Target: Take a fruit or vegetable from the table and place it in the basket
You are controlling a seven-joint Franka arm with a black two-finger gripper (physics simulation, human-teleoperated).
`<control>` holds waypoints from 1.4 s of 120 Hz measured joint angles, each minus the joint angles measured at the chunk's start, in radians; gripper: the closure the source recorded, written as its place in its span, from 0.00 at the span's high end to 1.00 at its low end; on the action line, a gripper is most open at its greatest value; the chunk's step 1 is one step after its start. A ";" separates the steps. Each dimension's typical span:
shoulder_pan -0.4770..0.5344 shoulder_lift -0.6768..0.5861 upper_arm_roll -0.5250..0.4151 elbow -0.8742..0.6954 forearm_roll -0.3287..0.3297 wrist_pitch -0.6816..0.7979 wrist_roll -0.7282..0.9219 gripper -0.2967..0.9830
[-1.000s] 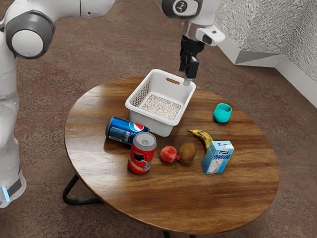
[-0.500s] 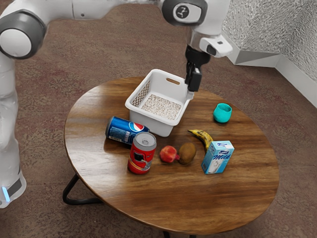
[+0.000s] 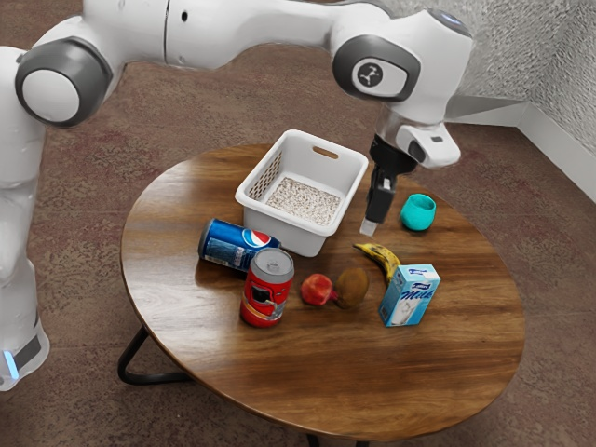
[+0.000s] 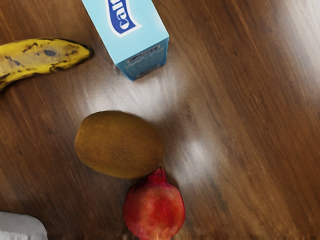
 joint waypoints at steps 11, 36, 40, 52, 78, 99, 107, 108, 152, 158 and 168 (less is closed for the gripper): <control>0.003 -0.062 0.027 -0.092 -0.005 0.015 0.007 0.77; 0.008 -0.116 0.060 -0.271 -0.019 0.097 0.029 0.77; 0.009 -0.116 0.061 -0.296 -0.022 0.114 0.031 0.77; 0.006 -0.114 0.062 -0.349 -0.027 0.163 0.040 0.77; 0.003 -0.113 0.062 -0.440 -0.031 0.245 0.053 0.77; 0.004 -0.139 0.063 -0.528 -0.035 0.306 0.060 0.77; 0.004 -0.140 0.063 -0.546 -0.038 0.327 0.062 0.77; 0.004 -0.139 0.063 -0.547 -0.039 0.330 0.062 0.77; 0.003 -0.102 0.063 -0.600 -0.073 0.455 0.069 0.77; 0.004 -0.095 0.063 -0.604 -0.075 0.465 0.070 0.77; 0.004 -0.092 0.063 -0.608 -0.077 0.478 0.070 0.77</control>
